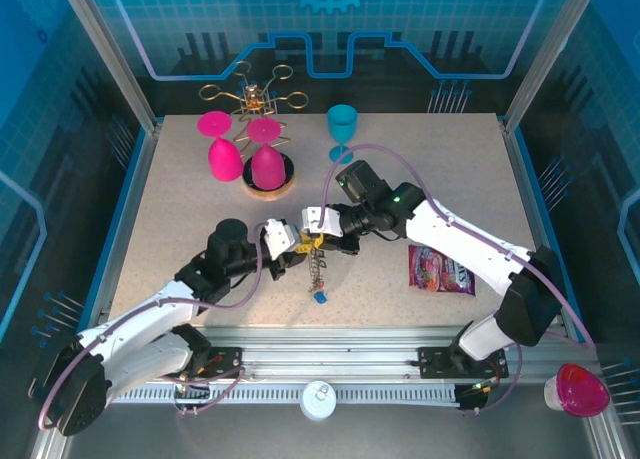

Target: Put the keys on the keyring

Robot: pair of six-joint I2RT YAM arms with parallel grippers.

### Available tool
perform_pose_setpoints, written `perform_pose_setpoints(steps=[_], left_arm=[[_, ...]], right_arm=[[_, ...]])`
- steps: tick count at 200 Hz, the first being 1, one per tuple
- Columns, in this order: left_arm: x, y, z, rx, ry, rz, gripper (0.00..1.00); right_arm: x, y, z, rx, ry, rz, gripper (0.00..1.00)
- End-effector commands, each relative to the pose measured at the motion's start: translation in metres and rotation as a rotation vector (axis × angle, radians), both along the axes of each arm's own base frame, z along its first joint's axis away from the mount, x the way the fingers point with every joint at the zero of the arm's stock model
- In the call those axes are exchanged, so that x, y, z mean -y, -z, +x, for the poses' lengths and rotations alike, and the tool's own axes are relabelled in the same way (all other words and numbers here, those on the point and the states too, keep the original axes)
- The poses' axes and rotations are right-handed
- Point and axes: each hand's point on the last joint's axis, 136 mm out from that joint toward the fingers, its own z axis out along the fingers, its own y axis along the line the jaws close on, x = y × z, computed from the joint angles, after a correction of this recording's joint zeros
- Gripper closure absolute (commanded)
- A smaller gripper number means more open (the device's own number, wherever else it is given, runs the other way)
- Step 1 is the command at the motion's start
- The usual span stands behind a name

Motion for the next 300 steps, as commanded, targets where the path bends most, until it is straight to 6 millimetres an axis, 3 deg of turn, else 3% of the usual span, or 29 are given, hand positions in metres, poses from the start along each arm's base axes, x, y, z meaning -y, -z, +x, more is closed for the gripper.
perform_pose_setpoints(steps=[1, 23, 49, 66, 85, 164, 218, 300], left_arm=[[0.003, -0.018, 0.003, 0.042, 0.019, -0.022, 0.89], [0.004, -0.018, 0.002, 0.045, 0.023, -0.02, 1.0], [0.003, -0.02, 0.001, 0.061, 0.021, -0.028, 1.0], [0.002, -0.022, 0.0, 0.088, 0.024, -0.044, 1.0], [0.002, -0.024, -0.002, 0.105, 0.03, -0.056, 1.0], [0.003, -0.032, -0.002, 0.14, 0.028, -0.125, 1.0], [0.001, -0.034, 0.0, 0.126, -0.001, -0.183, 1.0], [0.002, -0.038, 0.003, 0.132, -0.006, -0.231, 1.0]], right_arm=[[-0.01, -0.019, -0.013, 0.012, -0.048, 0.056, 1.0], [-0.01, -0.019, -0.013, 0.011, -0.046, 0.056, 1.0], [-0.006, -0.026, -0.014, -0.02, -0.024, 0.107, 1.0], [-0.001, -0.036, -0.014, -0.06, -0.003, 0.182, 0.81], [0.008, -0.038, -0.011, -0.086, 0.033, 0.227, 0.72], [0.023, -0.018, -0.009, -0.126, 0.15, 0.249, 0.76], [0.03, -0.017, 0.006, 0.001, 0.266, 0.318, 0.62], [0.014, -0.008, -0.006, -0.069, 0.194, 0.3, 0.61]])
